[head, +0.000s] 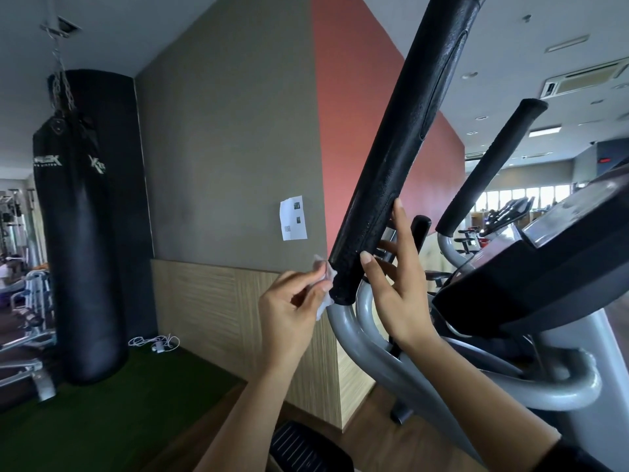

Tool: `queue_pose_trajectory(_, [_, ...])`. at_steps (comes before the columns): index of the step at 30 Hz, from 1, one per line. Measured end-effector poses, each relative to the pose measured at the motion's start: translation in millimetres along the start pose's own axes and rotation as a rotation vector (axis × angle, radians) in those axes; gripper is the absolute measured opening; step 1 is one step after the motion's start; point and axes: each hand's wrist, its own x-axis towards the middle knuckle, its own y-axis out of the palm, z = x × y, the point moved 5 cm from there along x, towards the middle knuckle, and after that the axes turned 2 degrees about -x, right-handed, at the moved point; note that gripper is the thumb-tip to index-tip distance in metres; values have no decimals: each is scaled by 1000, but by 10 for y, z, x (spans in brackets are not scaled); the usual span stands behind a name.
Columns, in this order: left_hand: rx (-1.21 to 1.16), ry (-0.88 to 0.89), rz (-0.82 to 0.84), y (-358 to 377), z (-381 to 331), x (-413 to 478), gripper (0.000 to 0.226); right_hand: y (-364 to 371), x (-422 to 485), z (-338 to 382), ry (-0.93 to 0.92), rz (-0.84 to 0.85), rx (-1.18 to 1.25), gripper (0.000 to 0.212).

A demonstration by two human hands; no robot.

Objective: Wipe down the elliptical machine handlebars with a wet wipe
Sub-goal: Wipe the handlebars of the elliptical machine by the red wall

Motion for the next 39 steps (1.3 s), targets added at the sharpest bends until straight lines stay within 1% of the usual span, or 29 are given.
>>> queue_pose_trajectory(6, [14, 114, -159, 192, -207, 62, 34, 0, -52, -49, -43, 5, -18, 64])
queue_pose_trajectory(8, [57, 150, -174, 216, -158, -86, 35, 5, -66, -66, -50, 8, -19, 63])
queue_pose_trajectory(11, [97, 194, -153, 171, -62, -298, 35, -3, -84, -98, -52, 15, -24, 61])
queue_pose_trajectory(16, [112, 201, -249, 272, -230, -151, 28, -1, -75, -110, -59, -1, 17, 62])
queue_pose_trajectory(19, [149, 217, -236, 319, -194, -170, 30, -4, -56, -140, -37, 7, 27, 63])
queue_pose_trajectory(23, [201, 240, -161, 224, -153, -333, 31, -41, -13, -148, -26, 15, 44, 63])
queue_pose_trajectory(25, [207, 246, -187, 221, -299, -243, 31, -61, 16, -166, -31, 7, 71, 62])
queue_pose_trajectory(28, [220, 317, -231, 383, -602, 48, 31, -101, 88, -181, -23, -14, 79, 60])
queue_pose_trajectory(31, [300, 358, -212, 540, -691, 181, 31, -137, 200, -167, -22, -2, 92, 57])
queue_pose_trajectory(33, [364, 350, -205, 527, -607, 81, 32, -161, 270, -162, -45, 10, 132, 57])
queue_pose_trajectory(35, [382, 306, -231, 456, -539, -64, 31, -155, 307, -162, -61, 41, 169, 58])
queue_pose_trajectory(37, [368, 281, -264, 440, -576, -108, 29, -140, 312, -156, -61, 86, 205, 58])
queue_pose_trajectory(39, [379, 300, -297, 500, -712, -10, 27, -156, 313, -144, -66, 113, 240, 58])
